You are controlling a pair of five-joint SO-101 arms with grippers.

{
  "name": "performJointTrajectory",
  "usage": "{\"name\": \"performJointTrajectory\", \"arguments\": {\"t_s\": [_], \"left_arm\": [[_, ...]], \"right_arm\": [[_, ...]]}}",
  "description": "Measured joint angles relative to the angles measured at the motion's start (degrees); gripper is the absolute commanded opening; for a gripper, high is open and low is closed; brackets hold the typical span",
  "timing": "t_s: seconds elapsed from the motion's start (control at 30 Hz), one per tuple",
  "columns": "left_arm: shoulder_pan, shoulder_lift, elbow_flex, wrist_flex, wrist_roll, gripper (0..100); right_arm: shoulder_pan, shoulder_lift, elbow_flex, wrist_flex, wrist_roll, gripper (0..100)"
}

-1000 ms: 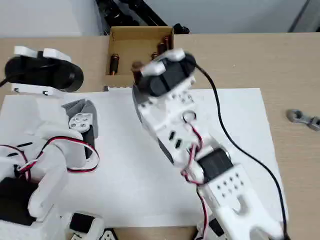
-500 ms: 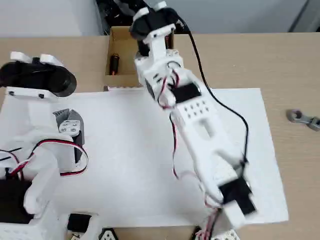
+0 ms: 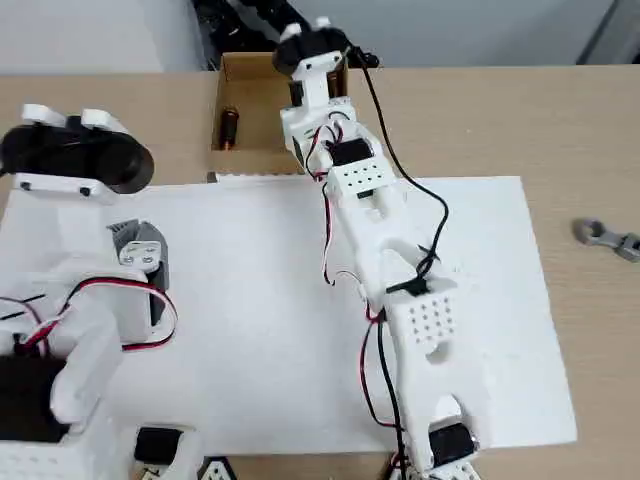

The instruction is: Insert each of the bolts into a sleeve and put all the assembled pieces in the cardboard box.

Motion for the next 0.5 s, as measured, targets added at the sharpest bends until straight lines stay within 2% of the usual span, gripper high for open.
{"name": "performJointTrajectory", "arguments": {"t_s": [0.27, 0.4, 0.5], "left_arm": [[0.00, 0.00, 0.53, 0.00, 0.00, 0], [0.00, 0.00, 0.53, 0.00, 0.09, 0], [0.00, 0.00, 0.53, 0.00, 0.00, 0]], "right_arm": [[0.35, 10.29, -11.08, 0.00, 0.00, 2.7], [0.35, 10.46, -11.78, 0.53, 0.00, 16.9], [0.35, 10.46, -14.68, 5.63, 0.00, 26.4]]}}
